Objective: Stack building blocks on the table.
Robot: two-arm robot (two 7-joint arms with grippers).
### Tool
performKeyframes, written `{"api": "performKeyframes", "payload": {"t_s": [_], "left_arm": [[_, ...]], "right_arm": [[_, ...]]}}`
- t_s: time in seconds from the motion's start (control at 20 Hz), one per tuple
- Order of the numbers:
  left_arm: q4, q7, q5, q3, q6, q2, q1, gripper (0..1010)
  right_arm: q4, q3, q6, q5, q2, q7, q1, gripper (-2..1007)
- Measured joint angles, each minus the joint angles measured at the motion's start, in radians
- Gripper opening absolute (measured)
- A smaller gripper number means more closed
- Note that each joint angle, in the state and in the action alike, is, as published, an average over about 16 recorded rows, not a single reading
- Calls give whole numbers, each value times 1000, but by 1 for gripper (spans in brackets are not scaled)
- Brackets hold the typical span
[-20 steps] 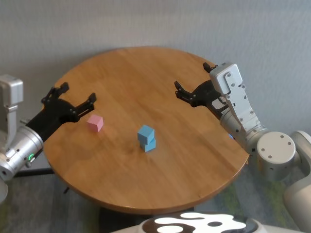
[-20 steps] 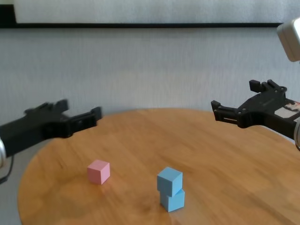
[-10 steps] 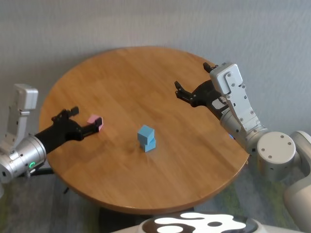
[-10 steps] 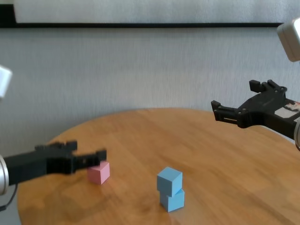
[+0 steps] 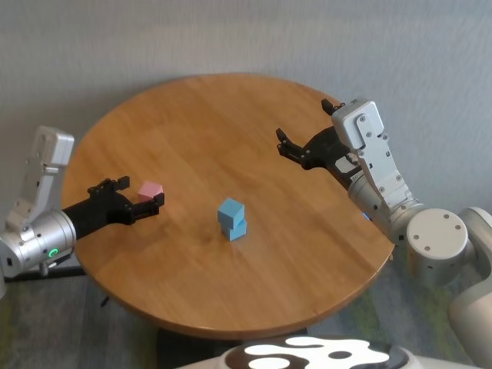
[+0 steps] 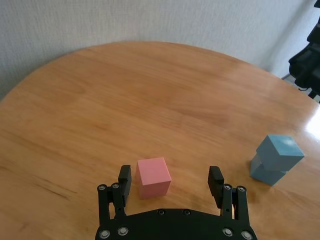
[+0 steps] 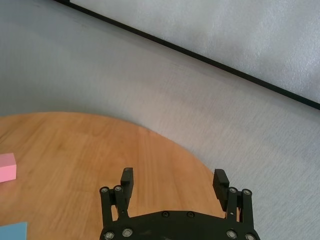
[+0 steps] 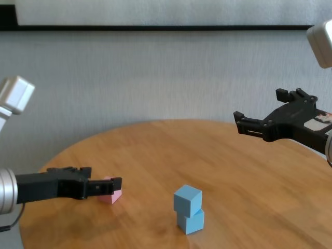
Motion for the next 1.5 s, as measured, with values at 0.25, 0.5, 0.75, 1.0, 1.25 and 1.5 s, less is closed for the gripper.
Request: {"api": "performKeyframes", "payload": {"t_s": [0.25,0.5,0.75,1.0,1.25,1.5], "left_arm": [[35,-1,34,33,14,8,-41,1001],[64,-4,68,53,8,13,-67,1001],[86,-8,87,55,-12,10,-76,1002],[109,-20,91,50,-38,1,-79,1002],[131,-31,92,46,-57,-10,-83,1002],[156,-40,92,44,-75,-22,-88,1002]], "right_arm": [[0,0,0,0,0,0,0,1005],[0,0,0,0,0,0,0,1005],[0,0,0,0,0,0,0,1005],[0,0,0,0,0,0,0,1005],[0,0,0,0,0,0,0,1005],[0,0,0,0,0,0,0,1005]]}}
